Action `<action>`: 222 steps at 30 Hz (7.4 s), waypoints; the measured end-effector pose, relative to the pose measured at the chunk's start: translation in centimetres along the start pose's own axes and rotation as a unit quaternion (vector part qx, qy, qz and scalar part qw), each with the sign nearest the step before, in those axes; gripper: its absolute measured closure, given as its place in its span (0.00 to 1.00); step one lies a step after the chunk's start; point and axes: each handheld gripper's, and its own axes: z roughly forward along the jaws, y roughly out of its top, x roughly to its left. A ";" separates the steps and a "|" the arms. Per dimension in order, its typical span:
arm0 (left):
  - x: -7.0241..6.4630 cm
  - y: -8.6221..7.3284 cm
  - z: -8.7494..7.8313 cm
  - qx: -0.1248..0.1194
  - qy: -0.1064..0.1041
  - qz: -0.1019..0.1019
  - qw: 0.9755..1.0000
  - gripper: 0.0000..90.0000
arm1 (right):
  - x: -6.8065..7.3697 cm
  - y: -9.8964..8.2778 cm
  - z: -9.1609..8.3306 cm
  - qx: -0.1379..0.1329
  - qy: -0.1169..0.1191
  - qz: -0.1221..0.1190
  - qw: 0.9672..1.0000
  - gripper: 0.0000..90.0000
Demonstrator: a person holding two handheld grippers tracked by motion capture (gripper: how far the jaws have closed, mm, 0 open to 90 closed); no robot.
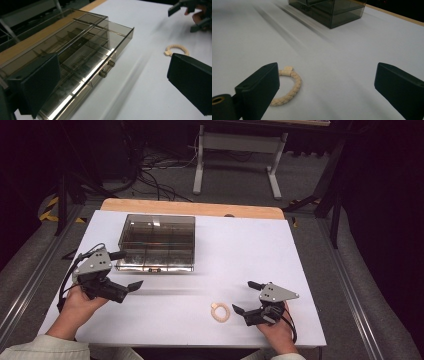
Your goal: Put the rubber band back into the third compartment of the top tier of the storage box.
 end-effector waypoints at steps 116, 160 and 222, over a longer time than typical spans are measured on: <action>-0.1 -9.6 0.4 -0.027 0.089 -0.064 0.994 0.00 | 5.6 4.4 2.9 0.162 0.074 -0.093 0.979 0.94; 0.0 -9.6 0.3 -0.026 0.086 -0.072 0.993 0.00 | 3.1 12.7 3.9 0.108 0.096 -0.120 0.982 0.93; 0.1 -9.6 0.3 -0.028 0.079 -0.070 0.994 0.00 | 1.8 17.4 12.2 0.086 0.117 -0.112 0.983 0.93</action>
